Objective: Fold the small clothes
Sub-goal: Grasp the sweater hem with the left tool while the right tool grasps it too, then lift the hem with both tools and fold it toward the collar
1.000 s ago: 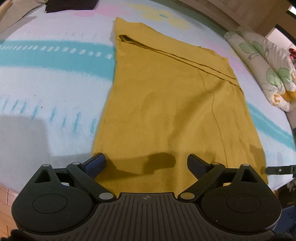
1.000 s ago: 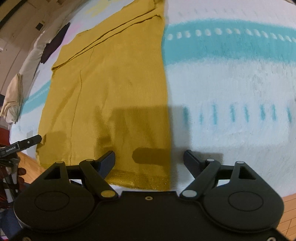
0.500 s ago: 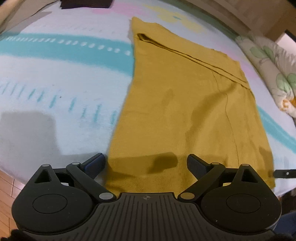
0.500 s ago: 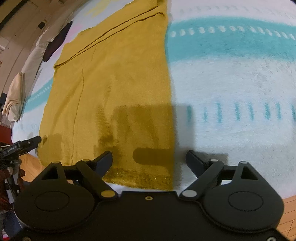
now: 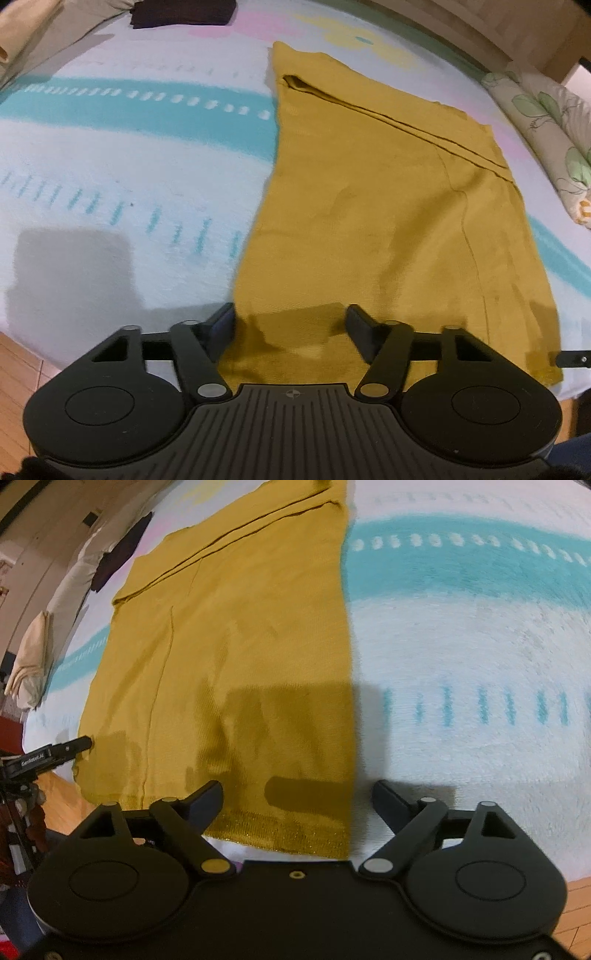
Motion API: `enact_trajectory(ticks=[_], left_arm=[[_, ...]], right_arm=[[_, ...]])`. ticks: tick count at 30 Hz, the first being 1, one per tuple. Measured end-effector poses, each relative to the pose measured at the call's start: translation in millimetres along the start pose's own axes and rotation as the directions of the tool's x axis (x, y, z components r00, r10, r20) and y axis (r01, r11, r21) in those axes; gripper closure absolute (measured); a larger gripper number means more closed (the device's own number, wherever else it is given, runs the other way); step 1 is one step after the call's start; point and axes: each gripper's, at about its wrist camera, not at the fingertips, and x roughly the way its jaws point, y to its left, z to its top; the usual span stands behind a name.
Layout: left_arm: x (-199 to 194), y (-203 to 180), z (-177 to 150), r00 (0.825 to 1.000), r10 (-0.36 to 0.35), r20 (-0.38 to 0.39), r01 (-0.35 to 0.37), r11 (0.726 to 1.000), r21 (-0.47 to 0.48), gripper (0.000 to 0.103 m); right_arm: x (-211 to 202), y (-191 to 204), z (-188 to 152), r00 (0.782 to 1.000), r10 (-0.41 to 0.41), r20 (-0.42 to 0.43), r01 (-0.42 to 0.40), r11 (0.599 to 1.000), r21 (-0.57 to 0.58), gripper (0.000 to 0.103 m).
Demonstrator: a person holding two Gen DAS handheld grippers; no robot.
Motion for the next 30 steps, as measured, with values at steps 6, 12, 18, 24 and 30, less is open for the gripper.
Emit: enact_trajectory(ticks=[6, 12, 18, 24, 30], left_arm=[[-3, 1, 0, 0.999, 0.041, 0.018, -0.041, 0.999, -0.003, 0.076], [-16, -1, 2, 0.995, -0.033, 0.093, 0.031, 0.999, 0.018, 0.096], [-30, -3, 15, 0.979, -0.105, 0.177, 0.113, 0.993, -0.036, 0.096], [-40, -1, 33, 0.964, -0.141, 0.225, 0.167, 0.981, -0.100, 0.096], [-43, -4, 61, 0.958, -0.155, 0.242, 0.192, 0.972, -0.136, 0.096]], right_arm=[[0, -6, 0, 1.000, 0.029, 0.001, -0.029, 0.999, 0.037, 0.066], [4, 3, -1, 0.999, 0.053, -0.005, -0.053, 0.999, 0.012, 0.090], [-25, -2, 10, 0.973, 0.162, 0.165, -0.174, 0.983, 0.058, 0.090], [-49, -3, 22, 0.913, 0.236, 0.333, -0.273, 0.960, 0.068, 0.090], [-63, -4, 42, 0.858, 0.249, 0.450, -0.317, 0.945, 0.082, 0.090]])
